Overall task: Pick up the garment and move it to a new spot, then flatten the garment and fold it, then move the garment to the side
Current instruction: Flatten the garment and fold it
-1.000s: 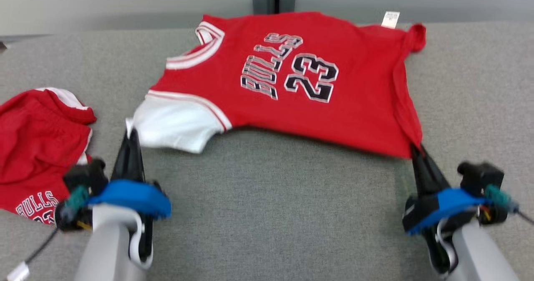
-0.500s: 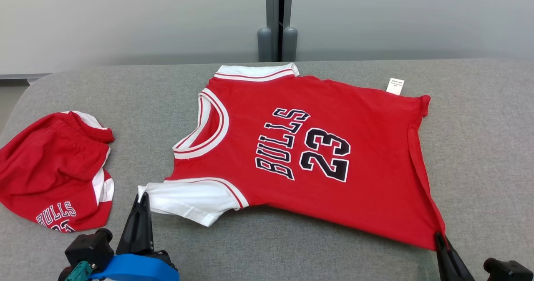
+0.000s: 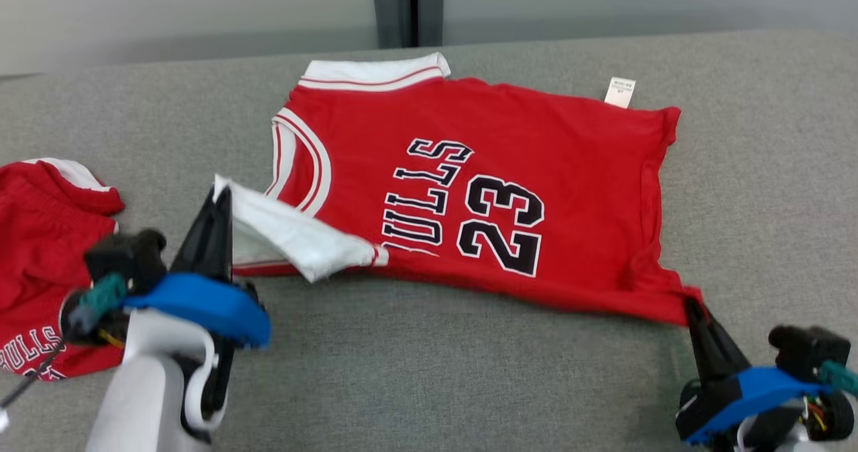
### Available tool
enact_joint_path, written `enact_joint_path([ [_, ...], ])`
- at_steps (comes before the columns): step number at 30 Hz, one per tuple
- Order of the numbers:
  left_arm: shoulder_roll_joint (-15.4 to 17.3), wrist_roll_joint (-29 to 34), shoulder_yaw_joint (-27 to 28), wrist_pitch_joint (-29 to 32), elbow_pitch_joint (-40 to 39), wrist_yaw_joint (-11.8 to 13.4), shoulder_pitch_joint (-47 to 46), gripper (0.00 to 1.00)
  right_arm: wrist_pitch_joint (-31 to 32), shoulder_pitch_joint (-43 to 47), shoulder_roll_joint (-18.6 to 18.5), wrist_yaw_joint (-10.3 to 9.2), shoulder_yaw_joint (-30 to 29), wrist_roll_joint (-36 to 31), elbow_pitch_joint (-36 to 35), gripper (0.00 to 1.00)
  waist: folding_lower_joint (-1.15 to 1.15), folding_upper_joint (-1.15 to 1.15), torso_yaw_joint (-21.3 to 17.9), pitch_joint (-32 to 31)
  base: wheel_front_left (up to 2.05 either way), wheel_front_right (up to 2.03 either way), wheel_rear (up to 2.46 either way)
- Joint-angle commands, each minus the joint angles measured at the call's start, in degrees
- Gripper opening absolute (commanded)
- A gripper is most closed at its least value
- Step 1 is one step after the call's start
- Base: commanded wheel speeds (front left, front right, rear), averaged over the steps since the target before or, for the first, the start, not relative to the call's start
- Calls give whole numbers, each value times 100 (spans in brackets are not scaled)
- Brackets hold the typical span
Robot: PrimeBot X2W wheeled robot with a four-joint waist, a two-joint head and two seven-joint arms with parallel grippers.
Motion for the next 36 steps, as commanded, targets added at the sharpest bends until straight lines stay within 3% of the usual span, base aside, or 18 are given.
enact_joint_path([
  [1, 54, 31, -35, 27, 221, -47, -352, 0, 111, -200, 16, 1, -40, -28, 1, 0, -1, 0, 21, 107, 0, 0, 0],
  [6, 81, 34, -165, 1, 1127, -170, -1429, 0, 289, -855, 27, 2, -123, -12, 214, 0, -1, 0, -8, 431, 0, 0, 0],
  [11, 56, -7, -343, -100, 2109, -290, -2214, 0, 58, -1344, 28, 1, -72, -41, 438, 2, -1, 0, -53, 660, 0, 0, 0],
  [12, 60, 3, -387, -165, 2283, -313, -2330, 0, -1, -1407, 29, 1, -51, -67, 500, 43, -1, 0, -63, 691, 0, 0, 0],
  [13, 54, 4, -425, -275, 2419, -335, -2460, 8, -101, -1475, 30, 2, -54, -58, 534, 73, -1, 0, -68, 731, 0, 0, 0],
  [14, 45, 20, -439, -409, 2572, -339, -2554, 45, -190, -1536, 31, 1, -33, -39, 581, 91, -1, 0, -74, 760, 0, 0, 0],
  [15, 26, 34, -462, -532, 2712, -343, -2603, 100, -351, -1598, 27, 2, 11, -83, 590, 100, -1, 0, -83, 784, 0, 0, 0],
  [20, -34, 103, -466, -1194, 3163, -230, -2676, 100, -1172, -1700, -149, 1, 211, -434, 605, 100, -1, 0, -93, 821, 0, 0, 0],
  [24, -49, 230, -407, -1760, 3109, 59, -2412, 100, -1445, -1633, -265, 1, 361, -871, 377, 100, -1, 0, -65, 754, 0, 0, 0],
  [30, -51, 523, -263, -1952, 2135, 483, -1661, 100, -1491, -1146, -212, 1, 295, -1193, -255, 100, -1, 0, 46, 503, 0, 0, 0],
  [36, -71, 685, -187, -1953, 1197, 594, -690, 100, -1494, -572, -113, 1, 177, -1191, -656, 100, -1, 0, 101, 241, 0, 0, 0],
])
